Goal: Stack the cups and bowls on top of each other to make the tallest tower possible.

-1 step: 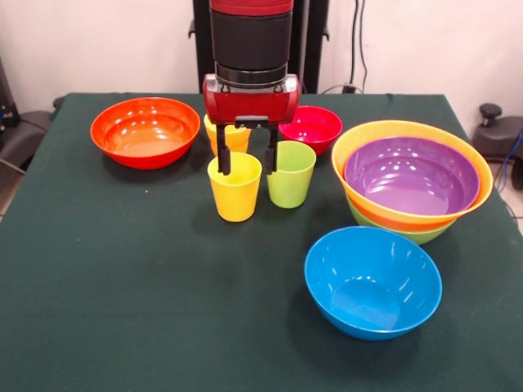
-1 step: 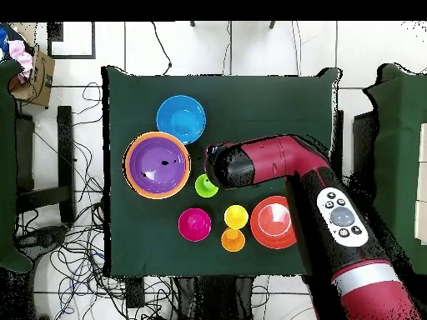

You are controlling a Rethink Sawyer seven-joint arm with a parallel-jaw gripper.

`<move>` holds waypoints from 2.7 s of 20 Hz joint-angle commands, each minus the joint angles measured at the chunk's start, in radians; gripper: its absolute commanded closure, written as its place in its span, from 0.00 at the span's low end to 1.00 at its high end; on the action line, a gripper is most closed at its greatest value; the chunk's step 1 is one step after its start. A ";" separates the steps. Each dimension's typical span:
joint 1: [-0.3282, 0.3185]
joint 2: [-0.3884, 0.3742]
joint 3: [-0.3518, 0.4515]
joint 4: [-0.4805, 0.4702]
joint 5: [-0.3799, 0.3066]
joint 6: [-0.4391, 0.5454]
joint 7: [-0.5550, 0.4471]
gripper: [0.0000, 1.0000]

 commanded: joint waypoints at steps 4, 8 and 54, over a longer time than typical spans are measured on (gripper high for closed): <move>0.026 0.018 0.034 0.083 -0.057 0.092 -0.209 0.00; 0.039 0.048 0.011 0.080 -0.072 0.025 -0.133 0.00; 0.118 0.013 -0.251 0.080 0.038 -0.136 0.148 0.00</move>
